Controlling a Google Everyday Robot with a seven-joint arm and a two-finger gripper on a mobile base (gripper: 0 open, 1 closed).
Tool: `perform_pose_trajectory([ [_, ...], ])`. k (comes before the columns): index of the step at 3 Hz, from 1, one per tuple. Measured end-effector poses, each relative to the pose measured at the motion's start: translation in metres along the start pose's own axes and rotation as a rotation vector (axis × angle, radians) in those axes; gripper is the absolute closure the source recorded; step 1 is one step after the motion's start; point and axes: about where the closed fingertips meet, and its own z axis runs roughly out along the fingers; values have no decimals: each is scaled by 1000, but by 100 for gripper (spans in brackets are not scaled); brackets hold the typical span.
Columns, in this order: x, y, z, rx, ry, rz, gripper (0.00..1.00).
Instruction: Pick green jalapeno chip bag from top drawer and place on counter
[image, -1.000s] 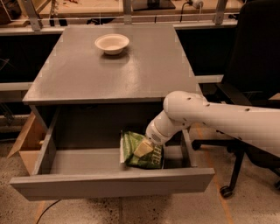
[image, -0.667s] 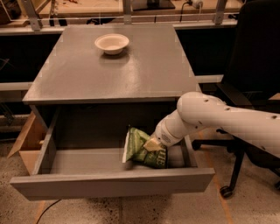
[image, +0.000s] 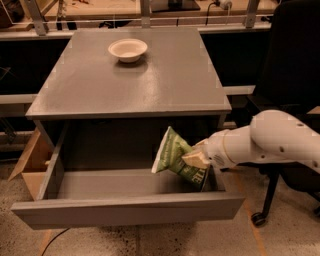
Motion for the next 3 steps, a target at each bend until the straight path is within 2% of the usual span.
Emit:
perform_pose_trajectory([
  [1, -22, -21, -52, 61, -77, -83, 100],
  [3, -29, -26, -55, 66, -77, -99, 100],
])
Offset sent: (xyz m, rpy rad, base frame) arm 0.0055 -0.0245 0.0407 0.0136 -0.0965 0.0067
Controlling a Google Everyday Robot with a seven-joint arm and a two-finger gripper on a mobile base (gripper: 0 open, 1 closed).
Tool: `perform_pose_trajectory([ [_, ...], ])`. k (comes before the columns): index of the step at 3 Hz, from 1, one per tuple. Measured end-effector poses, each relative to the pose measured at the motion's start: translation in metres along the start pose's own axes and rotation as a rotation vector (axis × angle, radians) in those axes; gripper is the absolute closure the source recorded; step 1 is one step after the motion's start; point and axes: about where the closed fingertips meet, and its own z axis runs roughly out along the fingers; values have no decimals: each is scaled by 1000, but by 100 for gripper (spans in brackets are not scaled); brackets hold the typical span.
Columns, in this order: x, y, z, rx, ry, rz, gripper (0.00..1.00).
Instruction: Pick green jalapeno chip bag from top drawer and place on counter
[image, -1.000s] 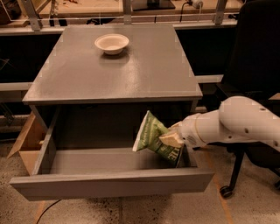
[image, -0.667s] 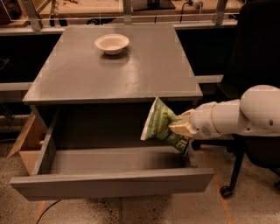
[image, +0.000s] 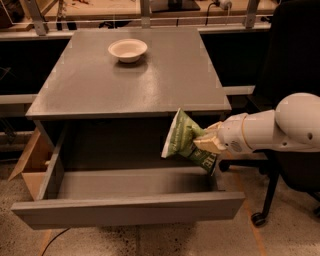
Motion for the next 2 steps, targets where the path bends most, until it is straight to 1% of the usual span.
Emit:
perform_pose_trajectory([
  [1, -29, -17, -14, 29, 2, -73, 100],
  [2, -72, -34, -28, 66, 20, -188, 100],
])
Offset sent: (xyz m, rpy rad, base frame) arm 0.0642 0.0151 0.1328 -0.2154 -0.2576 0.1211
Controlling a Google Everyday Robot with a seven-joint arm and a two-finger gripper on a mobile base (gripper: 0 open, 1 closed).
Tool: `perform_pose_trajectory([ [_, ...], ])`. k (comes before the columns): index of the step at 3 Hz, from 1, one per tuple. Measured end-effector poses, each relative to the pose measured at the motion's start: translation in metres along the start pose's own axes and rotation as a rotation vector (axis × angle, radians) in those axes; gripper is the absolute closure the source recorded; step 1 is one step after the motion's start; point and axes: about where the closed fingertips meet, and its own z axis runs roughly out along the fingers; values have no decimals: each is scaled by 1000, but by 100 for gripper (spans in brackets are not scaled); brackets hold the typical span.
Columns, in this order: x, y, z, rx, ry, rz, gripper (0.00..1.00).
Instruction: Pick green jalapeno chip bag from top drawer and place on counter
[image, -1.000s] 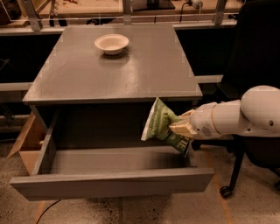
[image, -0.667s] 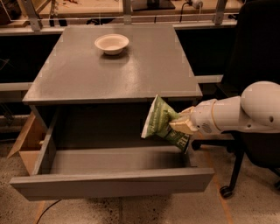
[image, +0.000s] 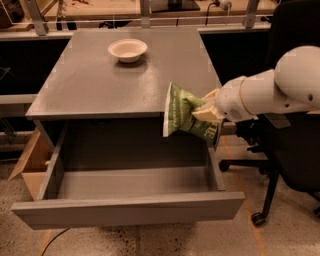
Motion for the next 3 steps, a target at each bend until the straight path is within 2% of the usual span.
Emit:
perform_pose_trajectory([
  [1, -42, -21, -3, 14, 25, -126, 100],
  [2, -73, -41, 15, -7, 52, -217, 100],
  [3, -91, -60, 45, -40, 74, -263, 100],
])
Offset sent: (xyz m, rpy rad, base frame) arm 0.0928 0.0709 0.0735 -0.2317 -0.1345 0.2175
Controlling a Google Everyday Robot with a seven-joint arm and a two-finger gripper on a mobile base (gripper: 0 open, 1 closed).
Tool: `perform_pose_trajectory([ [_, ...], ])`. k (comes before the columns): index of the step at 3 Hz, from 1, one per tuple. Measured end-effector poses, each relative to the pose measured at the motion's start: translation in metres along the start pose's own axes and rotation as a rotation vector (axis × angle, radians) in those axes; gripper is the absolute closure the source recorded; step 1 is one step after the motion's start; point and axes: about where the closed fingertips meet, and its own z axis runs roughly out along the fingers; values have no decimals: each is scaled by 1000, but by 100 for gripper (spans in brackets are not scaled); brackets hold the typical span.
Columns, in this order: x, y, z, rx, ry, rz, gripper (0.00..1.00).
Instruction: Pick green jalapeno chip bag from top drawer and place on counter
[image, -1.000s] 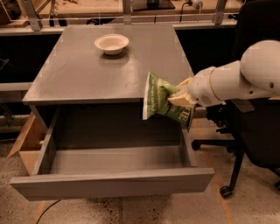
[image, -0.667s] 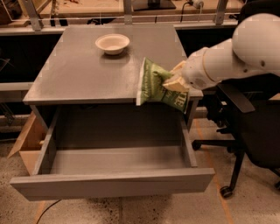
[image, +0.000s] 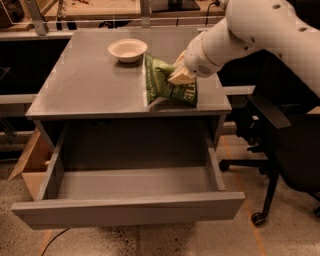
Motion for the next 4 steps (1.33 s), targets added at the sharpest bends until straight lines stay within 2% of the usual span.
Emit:
perform_pose_trajectory([
  [1, -8, -2, 3, -2, -8, -9, 82],
  [4, -11, 0, 7, -12, -14, -15, 12],
])
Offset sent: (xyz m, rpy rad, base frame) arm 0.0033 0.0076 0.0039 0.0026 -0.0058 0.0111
